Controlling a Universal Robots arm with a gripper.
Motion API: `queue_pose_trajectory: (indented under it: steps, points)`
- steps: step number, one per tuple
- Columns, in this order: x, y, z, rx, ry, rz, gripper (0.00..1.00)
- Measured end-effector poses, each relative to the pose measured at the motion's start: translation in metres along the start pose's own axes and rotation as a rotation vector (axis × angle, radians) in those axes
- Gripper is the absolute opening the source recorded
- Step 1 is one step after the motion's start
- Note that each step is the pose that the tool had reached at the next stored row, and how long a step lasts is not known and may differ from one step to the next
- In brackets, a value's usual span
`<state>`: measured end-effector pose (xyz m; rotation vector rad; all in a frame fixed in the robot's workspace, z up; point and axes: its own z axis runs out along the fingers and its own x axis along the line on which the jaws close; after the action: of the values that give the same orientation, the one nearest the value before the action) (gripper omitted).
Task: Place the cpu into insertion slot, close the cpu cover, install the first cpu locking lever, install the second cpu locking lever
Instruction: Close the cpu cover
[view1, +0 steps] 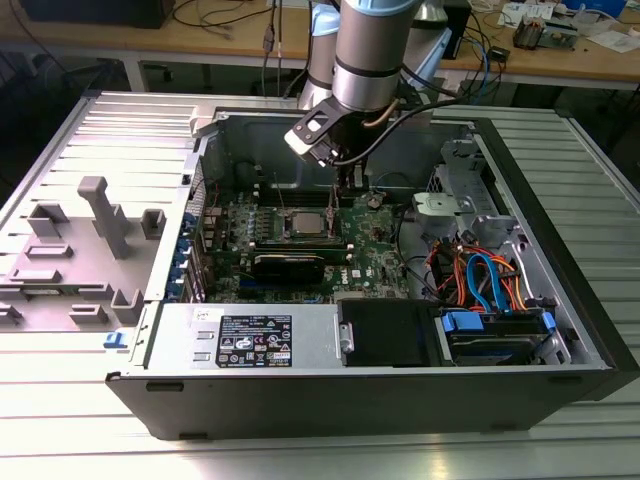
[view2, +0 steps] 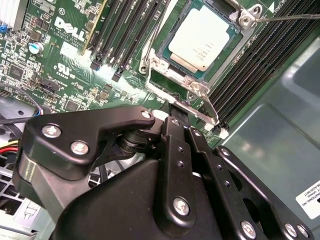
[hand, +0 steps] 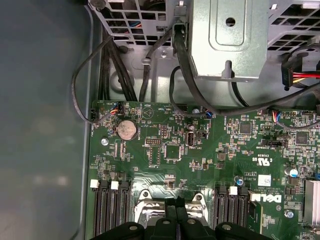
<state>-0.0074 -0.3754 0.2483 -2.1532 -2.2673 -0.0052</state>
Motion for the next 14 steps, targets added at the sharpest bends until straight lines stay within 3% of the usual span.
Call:
queue_pose_trajectory:
  steps: [14]
  points:
    - [0.0004,-0.0072,0.0002,0.0001,0.0,0.0,0.11]
